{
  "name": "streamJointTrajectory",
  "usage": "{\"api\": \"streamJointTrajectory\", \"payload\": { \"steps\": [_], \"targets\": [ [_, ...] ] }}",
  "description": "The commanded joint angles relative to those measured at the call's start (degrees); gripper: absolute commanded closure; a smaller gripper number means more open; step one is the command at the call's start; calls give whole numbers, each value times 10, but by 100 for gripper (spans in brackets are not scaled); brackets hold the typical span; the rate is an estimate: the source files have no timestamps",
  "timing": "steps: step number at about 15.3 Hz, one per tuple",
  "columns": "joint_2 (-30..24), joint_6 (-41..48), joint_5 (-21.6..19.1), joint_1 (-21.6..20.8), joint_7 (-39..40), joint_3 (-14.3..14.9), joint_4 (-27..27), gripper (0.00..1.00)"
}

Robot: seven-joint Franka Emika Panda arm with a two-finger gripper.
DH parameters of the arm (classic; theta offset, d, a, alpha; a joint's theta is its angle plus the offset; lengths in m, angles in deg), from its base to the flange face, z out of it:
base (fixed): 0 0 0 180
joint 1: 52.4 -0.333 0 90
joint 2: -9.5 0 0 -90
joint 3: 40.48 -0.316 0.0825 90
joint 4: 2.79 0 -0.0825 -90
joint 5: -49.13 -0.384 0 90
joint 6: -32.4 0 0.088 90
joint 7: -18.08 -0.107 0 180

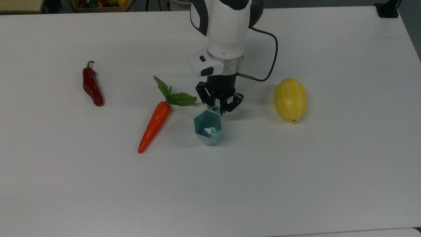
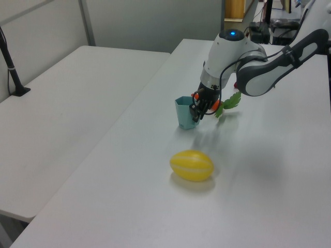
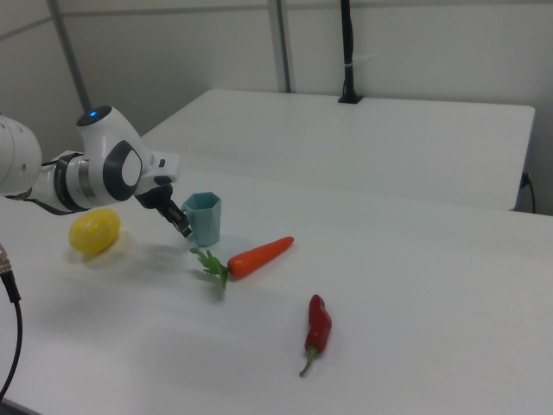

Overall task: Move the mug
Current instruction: 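Lower the gripper onto the mug rim and close on it, then lift the mug and carry it away from the carrot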

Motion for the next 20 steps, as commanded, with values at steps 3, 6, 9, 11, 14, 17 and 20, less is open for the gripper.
{"api": "streamJointTrajectory", "payload": {
  "steps": [3, 6, 9, 11, 14, 17, 20],
  "targets": [
    [-6, -15, 15, -4, -16, 4, 3, 100],
    [-18, -14, 15, -2, -16, 4, 3, 100],
    [-45, -9, 14, 2, -15, 4, 3, 100],
    [-64, 2, 14, 3, -14, 4, 3, 100],
    [-100, 43, 5, 11, 5, 3, 2, 100],
    [-127, 80, 3, 11, 16, 2, -2, 100],
    [-151, 116, -24, 12, 56, 1, -3, 100]
  ]
}}
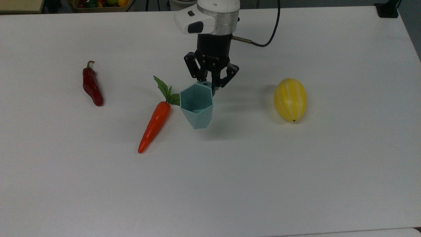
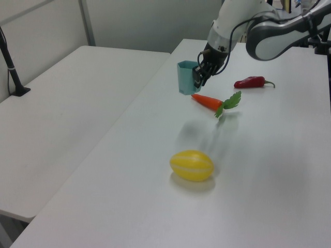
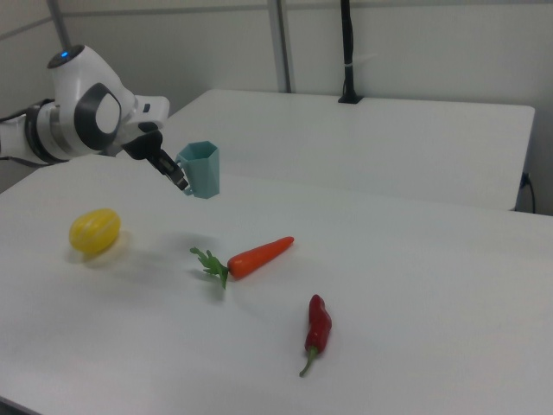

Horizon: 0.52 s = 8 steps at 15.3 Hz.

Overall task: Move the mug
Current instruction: 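Lift the mug and carry it away from the carrot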

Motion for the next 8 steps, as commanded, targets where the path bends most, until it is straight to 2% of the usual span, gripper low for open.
{"api": "streamJointTrajectory", "payload": {
  "steps": [1, 4, 8],
  "targets": [
    [-47, 61, -48, 4, 71, 0, 9, 100],
    [-77, 150, -110, 11, 175, 0, -1, 100],
    [-119, 273, -147, 28, 339, 0, 5, 100]
  ]
}}
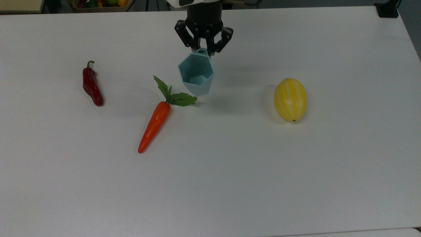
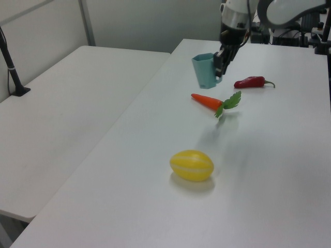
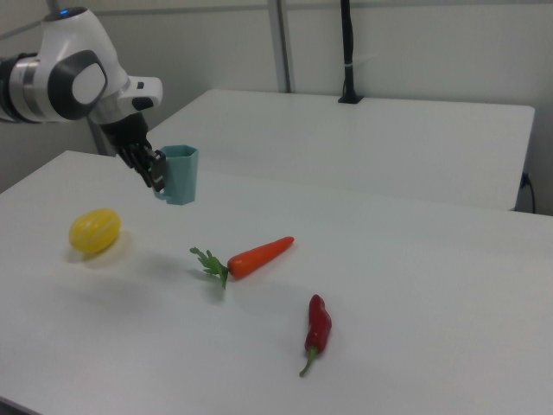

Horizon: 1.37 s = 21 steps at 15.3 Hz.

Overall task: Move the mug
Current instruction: 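Lift the mug and carry it away from the carrot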

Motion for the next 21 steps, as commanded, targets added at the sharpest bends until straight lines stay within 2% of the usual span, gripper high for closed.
{"api": "streamJointTrajectory", "payload": {
  "steps": [1, 4, 8, 12, 21],
  "targets": [
    [-49, 115, -37, 17, 167, 0, 14, 100],
    [-79, 182, -38, 32, 264, 2, 42, 100],
    [-114, 167, -37, 48, 312, 6, 121, 100],
    [-147, 54, -34, 49, 317, 6, 249, 99],
    [-145, -171, -34, 71, 314, 6, 382, 99]
  ]
}}
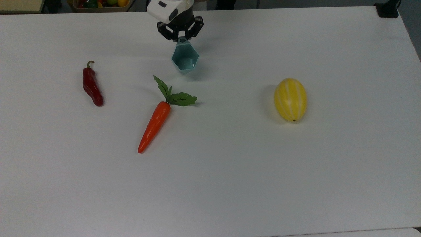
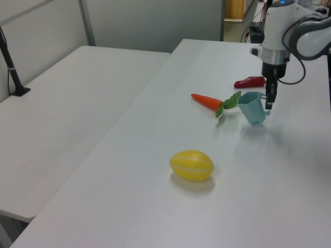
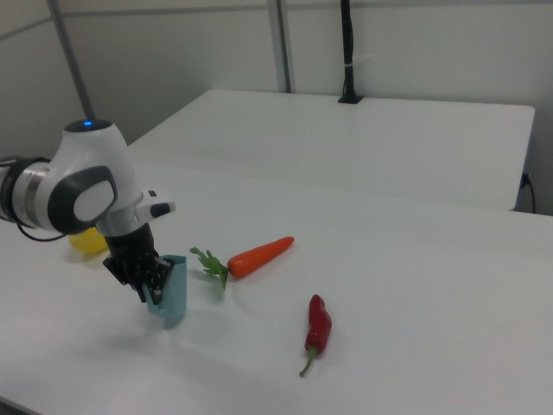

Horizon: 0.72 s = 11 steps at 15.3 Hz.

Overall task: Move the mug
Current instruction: 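Lift the mug and carry it away from the carrot, then lower the mug onto the table and open the gripper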

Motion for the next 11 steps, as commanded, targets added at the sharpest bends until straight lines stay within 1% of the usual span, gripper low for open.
{"api": "streamJointTrajectory", "payload": {
  "steps": [1, 3, 4, 6, 7, 8, 11],
  "targets": [
    [-27, -91, -8, 8, 11, 2, 62, 99],
    [-22, -95, -8, 8, 10, 2, 63, 99],
    [-21, -94, -8, 8, 10, 2, 63, 96],
    [-21, -90, -8, 8, 8, 2, 62, 77],
    [-22, -88, -11, 8, 8, 2, 62, 60],
    [-22, -88, -11, 8, 6, 2, 62, 48],
    [-23, -71, -13, 9, 4, 2, 56, 36]
  ]
}}
